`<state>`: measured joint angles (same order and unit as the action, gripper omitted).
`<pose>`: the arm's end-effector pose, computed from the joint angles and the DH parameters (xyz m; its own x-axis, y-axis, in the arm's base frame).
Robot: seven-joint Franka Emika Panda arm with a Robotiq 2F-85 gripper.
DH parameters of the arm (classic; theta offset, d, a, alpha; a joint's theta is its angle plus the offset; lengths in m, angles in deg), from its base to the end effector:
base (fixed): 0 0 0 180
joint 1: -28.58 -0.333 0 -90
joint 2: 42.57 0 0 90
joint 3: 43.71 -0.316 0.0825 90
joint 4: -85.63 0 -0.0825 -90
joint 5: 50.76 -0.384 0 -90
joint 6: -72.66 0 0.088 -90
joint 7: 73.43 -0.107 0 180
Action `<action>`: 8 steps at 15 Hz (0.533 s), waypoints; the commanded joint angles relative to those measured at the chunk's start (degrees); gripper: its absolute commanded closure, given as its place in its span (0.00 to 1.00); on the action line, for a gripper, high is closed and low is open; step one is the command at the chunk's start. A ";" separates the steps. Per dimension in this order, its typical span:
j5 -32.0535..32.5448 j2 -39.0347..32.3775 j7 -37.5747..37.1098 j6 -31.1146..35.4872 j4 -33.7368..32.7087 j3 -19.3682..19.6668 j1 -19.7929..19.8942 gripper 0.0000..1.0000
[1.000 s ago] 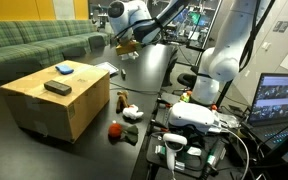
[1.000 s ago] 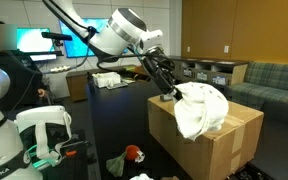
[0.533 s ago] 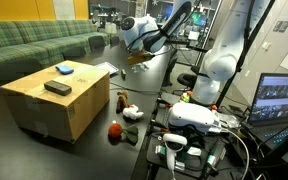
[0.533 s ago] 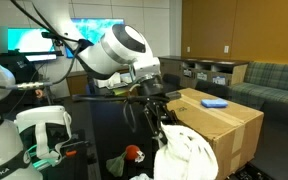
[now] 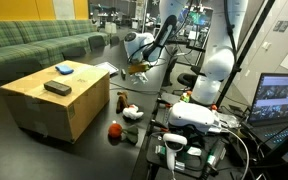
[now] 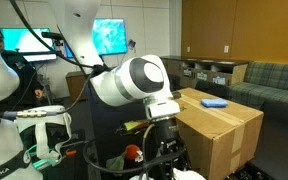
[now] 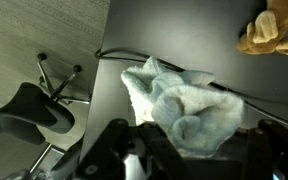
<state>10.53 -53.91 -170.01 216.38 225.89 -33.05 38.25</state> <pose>0.4399 -0.1589 0.2095 0.4650 -0.7469 0.4753 -0.8832 -0.3543 0.3073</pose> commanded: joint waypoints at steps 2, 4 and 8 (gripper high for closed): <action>-2.89 -8.63 2.45 4.06 -7.41 0.25 0.50 0.98; -4.52 -11.34 3.34 4.85 -9.51 0.36 0.53 0.72; -8.67 -13.21 12.40 7.53 -9.81 -0.62 0.56 0.49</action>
<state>5.05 -65.87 -165.50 221.08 216.93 -33.11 38.49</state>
